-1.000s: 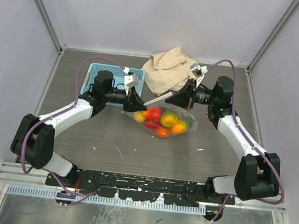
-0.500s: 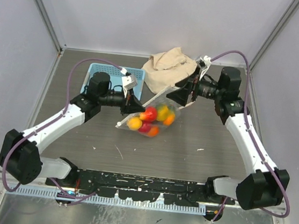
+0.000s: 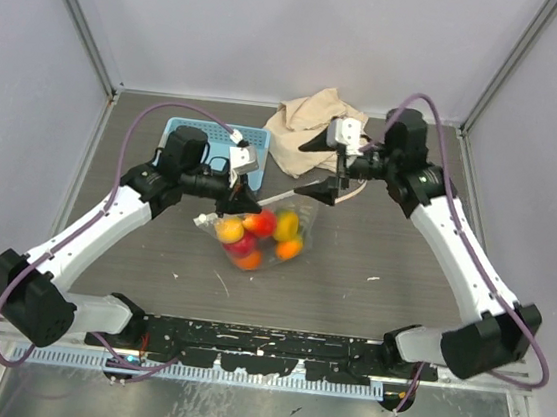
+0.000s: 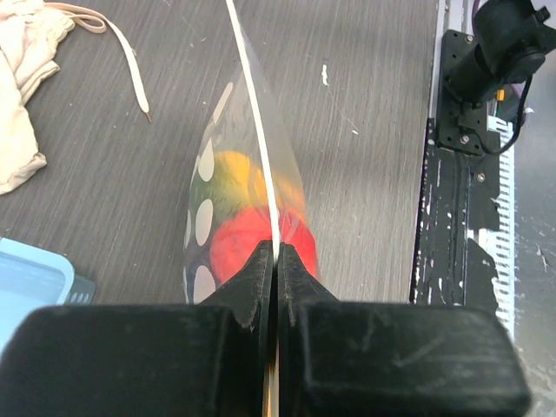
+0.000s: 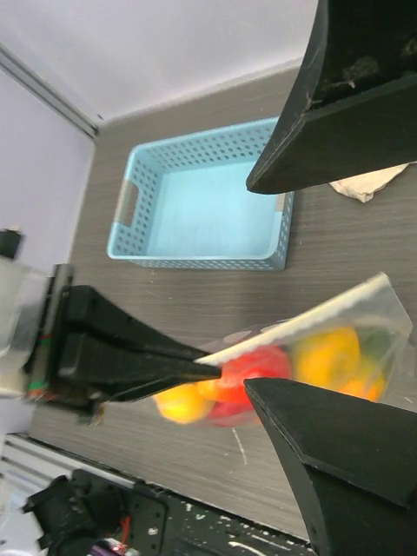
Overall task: Open the zip-top bag and remove the fake food
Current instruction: Adjust the zipper food storage bag at the center of the board.
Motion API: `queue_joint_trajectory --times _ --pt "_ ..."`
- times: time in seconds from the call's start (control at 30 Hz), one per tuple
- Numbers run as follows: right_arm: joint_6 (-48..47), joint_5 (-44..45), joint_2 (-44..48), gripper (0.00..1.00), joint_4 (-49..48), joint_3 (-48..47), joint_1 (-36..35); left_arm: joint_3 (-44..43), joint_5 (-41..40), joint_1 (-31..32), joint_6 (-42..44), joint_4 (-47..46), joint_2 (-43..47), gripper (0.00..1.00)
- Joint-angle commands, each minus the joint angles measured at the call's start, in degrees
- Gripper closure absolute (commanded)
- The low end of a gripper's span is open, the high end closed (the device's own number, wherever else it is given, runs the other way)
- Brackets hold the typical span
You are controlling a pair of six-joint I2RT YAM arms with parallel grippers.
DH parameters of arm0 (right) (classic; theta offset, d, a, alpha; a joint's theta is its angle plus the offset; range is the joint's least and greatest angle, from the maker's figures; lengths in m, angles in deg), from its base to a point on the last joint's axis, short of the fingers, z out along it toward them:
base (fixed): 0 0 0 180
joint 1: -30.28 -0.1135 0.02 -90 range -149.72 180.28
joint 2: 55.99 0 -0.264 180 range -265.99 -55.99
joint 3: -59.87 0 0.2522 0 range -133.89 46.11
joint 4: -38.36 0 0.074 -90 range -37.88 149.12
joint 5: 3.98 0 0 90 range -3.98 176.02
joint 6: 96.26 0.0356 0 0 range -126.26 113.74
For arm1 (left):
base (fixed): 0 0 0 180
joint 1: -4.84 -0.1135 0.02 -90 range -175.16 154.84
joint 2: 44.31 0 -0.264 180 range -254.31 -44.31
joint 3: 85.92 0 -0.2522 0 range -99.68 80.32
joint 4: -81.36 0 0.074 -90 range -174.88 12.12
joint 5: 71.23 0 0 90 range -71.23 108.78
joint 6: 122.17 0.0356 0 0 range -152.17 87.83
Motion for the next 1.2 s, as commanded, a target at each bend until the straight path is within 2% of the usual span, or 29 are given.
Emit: queue_joint_trajectory --times 0.0,0.17,0.37,0.43,0.53,0.6,0.7,0.83,0.93,1.0,1.17 --pt "-15.9 4.8 -6.7 0.12 15.4 -6.7 -4.4 -4.6 2.7 -0.1 5.0 2.9 0.6 1.0" --pt "-17.0 9.6 -11.6 0.24 21.9 -9.3 -8.4 -4.4 4.3 0.0 3.3 1.8 0.3 1.0" --pt "-16.3 11.9 -13.1 0.4 22.5 -6.9 -12.5 -1.8 5.7 -0.1 -0.1 -2.5 0.4 1.0" --pt "-16.0 12.0 -13.2 0.53 22.5 -6.5 -13.3 -1.6 5.8 -0.1 -1.1 -2.5 -0.1 1.0" --pt "-15.0 12.5 -13.0 0.79 22.4 -6.2 -13.6 -0.8 5.2 -0.1 -4.1 -3.9 -0.1 1.0" --pt "-13.4 13.5 -11.8 0.89 21.3 -5.1 -13.6 0.6 3.5 -0.1 -8.7 -6.9 0.6 0.98" --pt "-10.5 15.8 -8.6 0.99 17.6 -1.5 -13.6 4.9 0.5 -0.1 -17.0 -14.5 4.5 0.65" --pt "-7.0 14.4 -2.1 0.99 10.6 6.6 -12.8 16.0 -3.4 -0.2 -29.2 -32.3 14.2 0.28" --pt "-3.8 11.7 2.7 0.99 4.1 12.6 -10.9 22.1 -7.2 -0.5 -32.5 -37.1 22.5 0.08" --pt "-0.6 10.9 5.1 0.99 0.8 15.3 -9.4 24.7 -10.8 -0.6 -34.3 -36.5 27.3 0.01" --pt "8.2 5.7 6.9 0.99 -4.4 16.9 -4.1 32.5 -19.5 -0.7 -37.3 -36.7 37.9 0.02"
